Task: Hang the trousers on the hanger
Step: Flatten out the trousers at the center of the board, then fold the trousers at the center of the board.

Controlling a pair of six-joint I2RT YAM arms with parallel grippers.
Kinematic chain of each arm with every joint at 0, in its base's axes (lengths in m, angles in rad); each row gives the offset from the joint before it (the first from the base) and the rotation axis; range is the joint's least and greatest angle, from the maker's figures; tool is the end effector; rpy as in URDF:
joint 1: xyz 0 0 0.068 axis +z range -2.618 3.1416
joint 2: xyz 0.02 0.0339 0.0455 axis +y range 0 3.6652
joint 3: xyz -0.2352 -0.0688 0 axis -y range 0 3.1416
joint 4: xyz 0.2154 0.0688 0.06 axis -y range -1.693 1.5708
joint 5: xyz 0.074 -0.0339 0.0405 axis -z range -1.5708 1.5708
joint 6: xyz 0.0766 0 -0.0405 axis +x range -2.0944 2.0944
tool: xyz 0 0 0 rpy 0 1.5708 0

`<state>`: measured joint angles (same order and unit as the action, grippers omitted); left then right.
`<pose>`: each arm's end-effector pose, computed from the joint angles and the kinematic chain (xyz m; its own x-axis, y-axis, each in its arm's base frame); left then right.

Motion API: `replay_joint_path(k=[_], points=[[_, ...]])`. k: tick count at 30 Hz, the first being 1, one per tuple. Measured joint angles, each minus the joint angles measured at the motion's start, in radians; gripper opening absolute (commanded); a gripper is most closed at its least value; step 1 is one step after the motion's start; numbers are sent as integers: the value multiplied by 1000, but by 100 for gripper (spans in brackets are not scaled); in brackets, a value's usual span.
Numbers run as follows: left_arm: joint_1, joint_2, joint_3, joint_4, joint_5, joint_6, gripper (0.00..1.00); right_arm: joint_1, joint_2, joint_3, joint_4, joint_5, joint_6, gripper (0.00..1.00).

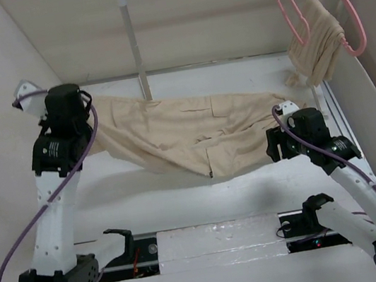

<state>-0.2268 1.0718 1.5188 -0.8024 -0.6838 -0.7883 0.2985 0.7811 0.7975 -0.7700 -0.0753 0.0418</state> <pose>0.2065 0.0020 0.4208 0.0466 -0.5749 -0.8169 -0.5244 0.6819 -0.5099 0.1675 0.0576 0.2397 -0.6679 -0.1619 -0.7264 -0.3181 0.9445 0.0819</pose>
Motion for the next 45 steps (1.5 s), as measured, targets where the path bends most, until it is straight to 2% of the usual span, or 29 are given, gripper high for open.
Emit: replay_joint_path(k=[3,6,9,15,20,23,25,32,36,40,45], points=[[0,126,196,40,55,26,0,-16,10,0,11,0,0,71],[0,126,245,63,52,29,0,-20,9,0,19,0,0,72],[0,19,146,59,0,11,0,-24,2,0,20,-3,1,79],[0,-314,-268,-85,-114,-169,0,-44,-2,-24,29,-28,8,84],[1,-434,-426,-227,-185,-309,0,-58,7,-31,14,-28,36,87],[2,-426,-465,-244,-197,-343,0,-103,43,-31,10,-8,59,86],[2,-409,-473,-229,-194,-343,0,-146,77,-31,14,8,74,82],[3,-355,-472,-74,-124,-274,0,-444,235,-68,109,-37,161,70],[3,-348,-472,16,-53,-210,0,-558,248,-114,152,-37,226,68],[2,-352,-472,89,-14,-145,0,-623,250,-199,232,-29,303,68],[-2,-366,-481,127,-5,-120,0,-628,328,-296,365,-42,383,63]])
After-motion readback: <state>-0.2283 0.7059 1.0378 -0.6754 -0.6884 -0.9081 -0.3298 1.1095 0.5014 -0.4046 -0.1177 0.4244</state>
